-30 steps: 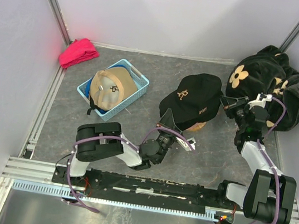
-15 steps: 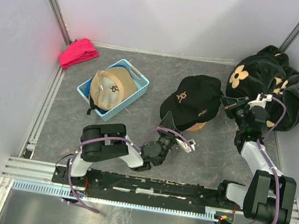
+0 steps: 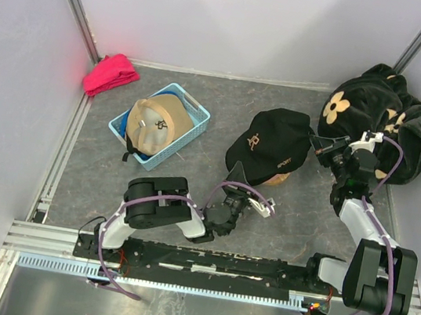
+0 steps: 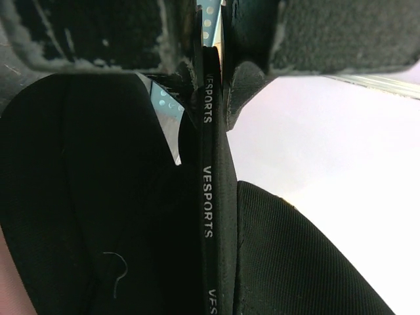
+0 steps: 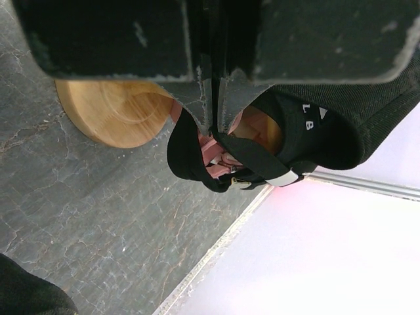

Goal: Stack the hats
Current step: Stack the hat on the hat.

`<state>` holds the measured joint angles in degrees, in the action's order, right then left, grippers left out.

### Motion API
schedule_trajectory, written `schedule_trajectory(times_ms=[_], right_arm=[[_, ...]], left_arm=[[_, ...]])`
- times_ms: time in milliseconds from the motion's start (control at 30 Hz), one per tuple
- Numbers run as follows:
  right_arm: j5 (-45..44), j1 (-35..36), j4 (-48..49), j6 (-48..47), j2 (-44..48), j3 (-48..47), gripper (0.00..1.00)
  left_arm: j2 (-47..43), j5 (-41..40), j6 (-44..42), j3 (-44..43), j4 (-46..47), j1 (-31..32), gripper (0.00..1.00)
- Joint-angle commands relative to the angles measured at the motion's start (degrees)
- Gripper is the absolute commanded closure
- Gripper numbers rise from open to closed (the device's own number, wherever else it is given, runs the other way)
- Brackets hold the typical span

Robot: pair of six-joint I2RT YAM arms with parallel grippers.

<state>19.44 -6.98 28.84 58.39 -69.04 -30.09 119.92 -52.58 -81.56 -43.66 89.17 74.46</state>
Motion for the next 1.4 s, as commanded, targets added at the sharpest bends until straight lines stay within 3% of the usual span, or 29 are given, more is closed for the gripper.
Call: schedule_trajectory(times_ms=[0,667,1000,1367], right_arm=[[-8.48,-2.92,-6.16,-3.54,-1.33,1.27,0.98],[-11.3,-3.62,-11.65,-8.13,-1.18,-1.36,0.98],[-11.91,-2.54,-16.89,-11.12,0.4,-8.08,0.77],[-14.27,0.88,-22.05,-16.62,-0.71,-16.72,0.63]], left_arm=[[5.68,-10.65,7.36,3.05,10.01,0.69,0.97],[9.38,-10.44,9.41,3.32,10.01,-0.85,0.97],[7.64,-6.24,4.61,2.08,10.06,-1.15,0.97],[6.43,-2.66,1.49,2.43,10.06,-1.34,0.97]])
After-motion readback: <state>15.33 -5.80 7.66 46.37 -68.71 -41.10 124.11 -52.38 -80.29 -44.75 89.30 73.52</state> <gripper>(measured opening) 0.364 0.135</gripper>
